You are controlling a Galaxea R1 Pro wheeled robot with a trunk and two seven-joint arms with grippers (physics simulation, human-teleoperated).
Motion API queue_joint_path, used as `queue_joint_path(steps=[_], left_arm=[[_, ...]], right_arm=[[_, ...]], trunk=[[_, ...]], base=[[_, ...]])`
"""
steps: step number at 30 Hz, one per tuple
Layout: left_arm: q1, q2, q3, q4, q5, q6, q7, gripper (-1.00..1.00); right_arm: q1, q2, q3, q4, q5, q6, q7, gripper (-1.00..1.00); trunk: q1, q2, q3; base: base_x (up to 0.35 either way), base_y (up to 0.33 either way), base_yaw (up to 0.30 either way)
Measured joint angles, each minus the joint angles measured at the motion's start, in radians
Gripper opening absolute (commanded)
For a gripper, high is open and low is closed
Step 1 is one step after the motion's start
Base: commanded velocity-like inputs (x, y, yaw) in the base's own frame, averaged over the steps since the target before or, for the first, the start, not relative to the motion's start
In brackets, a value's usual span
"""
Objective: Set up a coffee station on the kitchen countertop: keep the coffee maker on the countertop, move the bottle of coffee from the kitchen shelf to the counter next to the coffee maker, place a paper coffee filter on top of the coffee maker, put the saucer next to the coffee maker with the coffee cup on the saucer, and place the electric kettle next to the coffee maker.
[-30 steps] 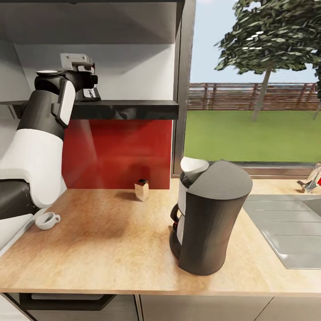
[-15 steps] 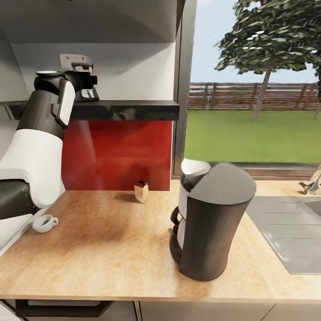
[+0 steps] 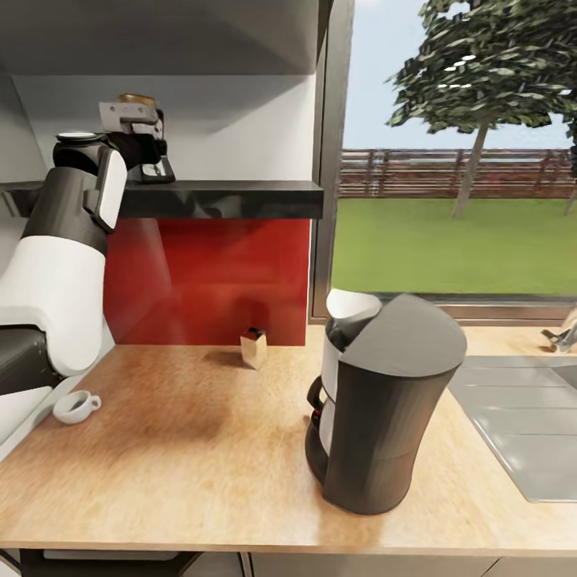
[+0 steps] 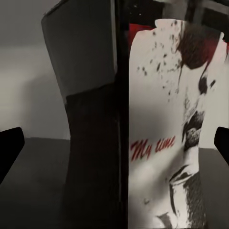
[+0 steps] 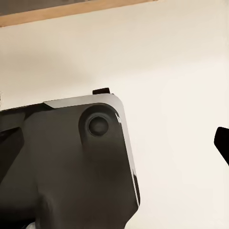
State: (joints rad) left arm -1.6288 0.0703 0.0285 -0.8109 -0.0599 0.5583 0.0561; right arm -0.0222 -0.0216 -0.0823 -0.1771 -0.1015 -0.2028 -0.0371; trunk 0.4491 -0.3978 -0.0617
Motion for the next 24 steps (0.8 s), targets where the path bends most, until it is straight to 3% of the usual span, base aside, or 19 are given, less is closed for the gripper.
queue_joint_path(steps=[22,23,24], left_arm=[[0.004,0.002,-0.002,-0.001,-0.001,-0.005,-0.002,1.00],[0.004,0.002,-0.002,-0.001,-0.002,-0.004,-0.003,-1.00],[0.004,0.002,-0.003,-0.001,0.001,-0.003,-0.005,-1.00]], right_arm=[[0.000,0.000,0.000,0.000,0.000,0.000,0.000,1.00],[0.000,0.000,0.000,0.000,0.000,0.000,0.000,1.00],[0.000,0.000,0.000,0.000,0.000,0.000,0.000,1.00]], trunk=[[0.000,0.000,0.000],[0.000,0.000,0.000],[0.000,0.000,0.000]], base=[[0.065,0.000,0.000],[0.003,0.000,0.000],[0.002,0.000,0.000]])
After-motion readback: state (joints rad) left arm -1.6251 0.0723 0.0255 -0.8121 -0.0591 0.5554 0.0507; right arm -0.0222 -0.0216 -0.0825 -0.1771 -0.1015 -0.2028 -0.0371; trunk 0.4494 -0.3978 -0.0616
